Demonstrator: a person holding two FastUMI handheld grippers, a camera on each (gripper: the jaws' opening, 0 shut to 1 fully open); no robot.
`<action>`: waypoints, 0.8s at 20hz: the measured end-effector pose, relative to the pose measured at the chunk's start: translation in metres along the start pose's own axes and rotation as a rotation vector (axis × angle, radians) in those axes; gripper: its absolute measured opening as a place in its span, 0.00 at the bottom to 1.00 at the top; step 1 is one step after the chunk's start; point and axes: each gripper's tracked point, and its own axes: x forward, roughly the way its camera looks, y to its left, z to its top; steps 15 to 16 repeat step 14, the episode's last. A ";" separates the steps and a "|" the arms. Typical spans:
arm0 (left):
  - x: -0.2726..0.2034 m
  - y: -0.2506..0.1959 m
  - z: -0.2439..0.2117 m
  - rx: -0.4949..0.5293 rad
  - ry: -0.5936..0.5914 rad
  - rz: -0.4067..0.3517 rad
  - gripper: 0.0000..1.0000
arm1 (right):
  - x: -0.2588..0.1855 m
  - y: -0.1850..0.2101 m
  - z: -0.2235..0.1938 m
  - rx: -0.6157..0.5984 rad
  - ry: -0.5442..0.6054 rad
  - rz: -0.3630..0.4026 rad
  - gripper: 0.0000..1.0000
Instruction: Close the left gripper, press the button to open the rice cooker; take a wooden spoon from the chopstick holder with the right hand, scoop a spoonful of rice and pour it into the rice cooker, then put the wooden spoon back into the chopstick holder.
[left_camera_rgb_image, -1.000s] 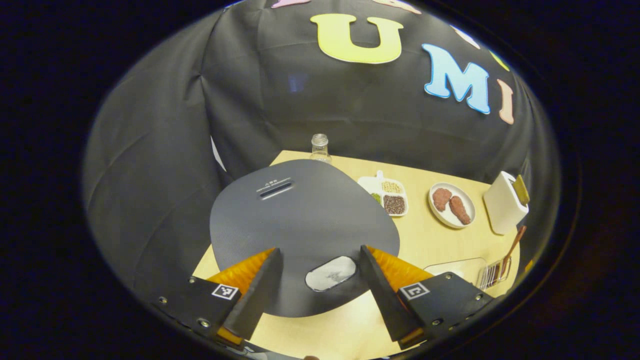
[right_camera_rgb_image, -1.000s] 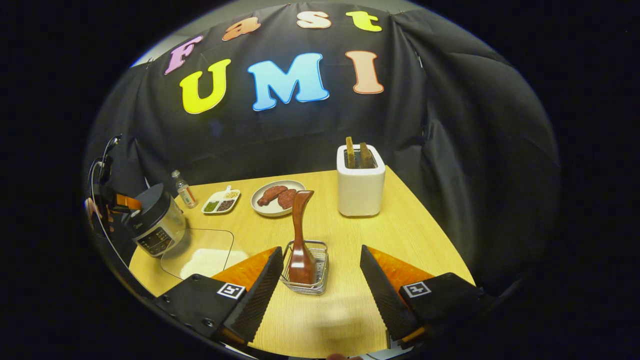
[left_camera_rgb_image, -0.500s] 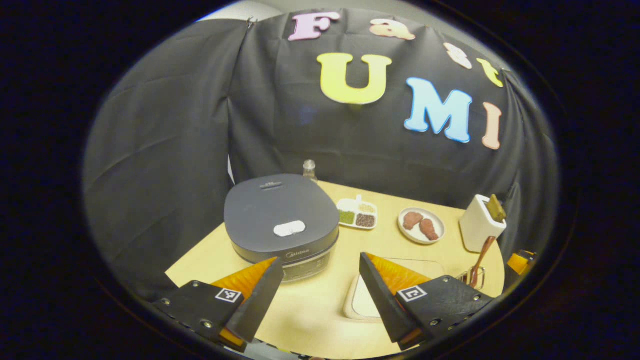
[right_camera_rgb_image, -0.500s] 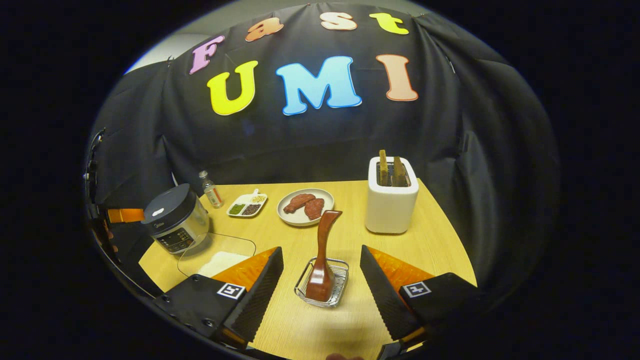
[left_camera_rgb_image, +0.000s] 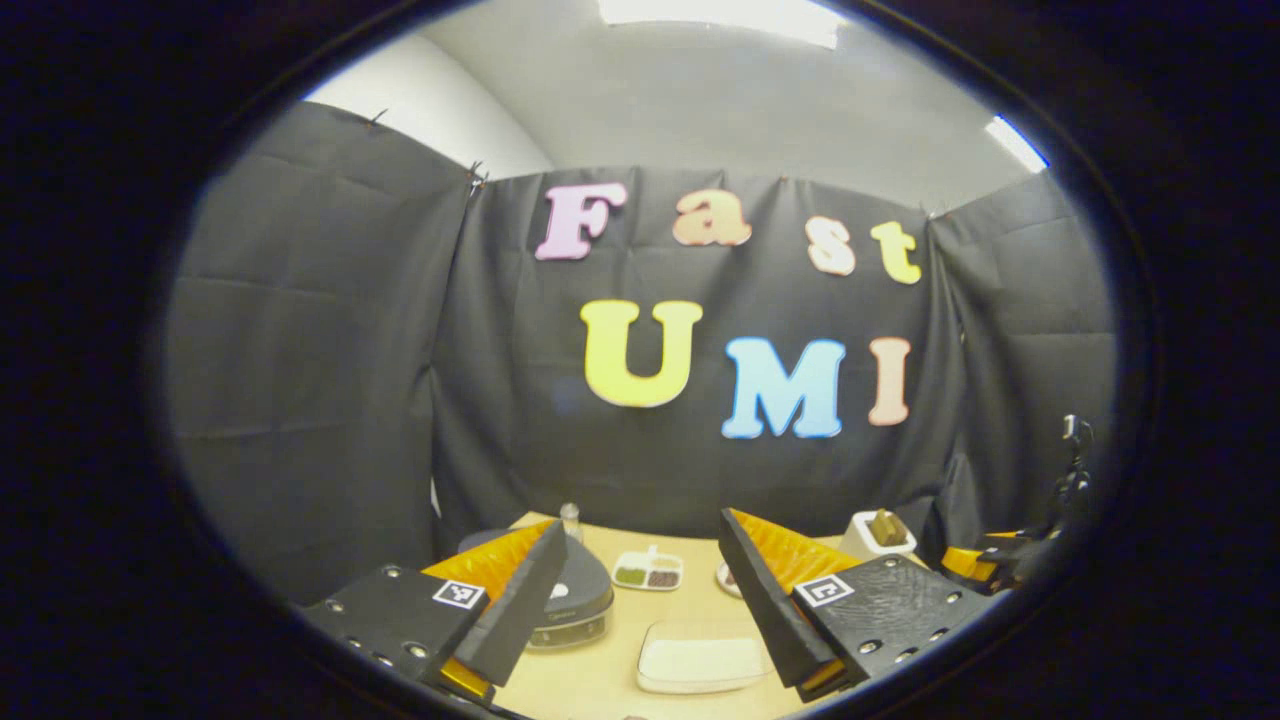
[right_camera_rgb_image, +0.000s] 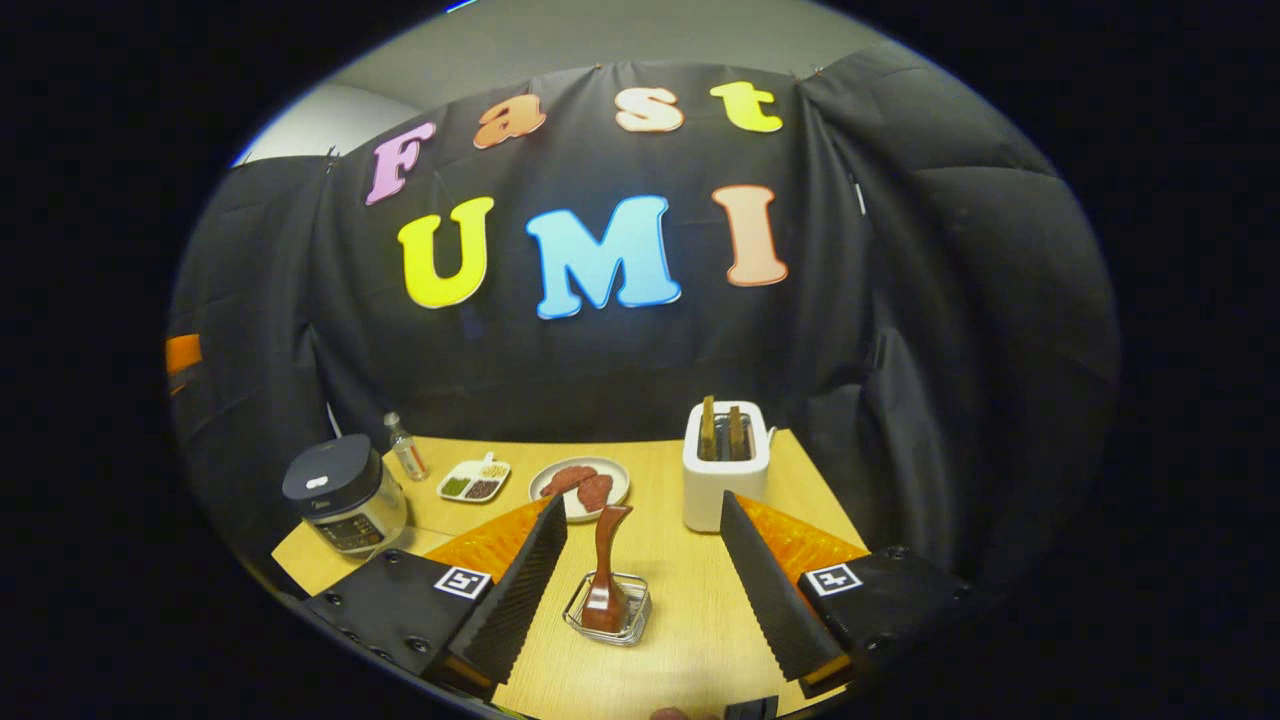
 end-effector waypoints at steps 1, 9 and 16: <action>-0.010 0.000 0.014 -0.006 -0.015 -0.018 0.96 | -0.009 -0.002 0.013 0.004 -0.033 -0.022 0.98; -0.095 0.045 0.018 -0.004 -0.039 -0.015 0.96 | -0.087 -0.027 0.034 -0.062 -0.159 -0.150 0.98; -0.134 0.061 0.008 -0.011 -0.022 0.010 0.96 | -0.114 -0.015 0.021 -0.032 -0.166 -0.146 0.98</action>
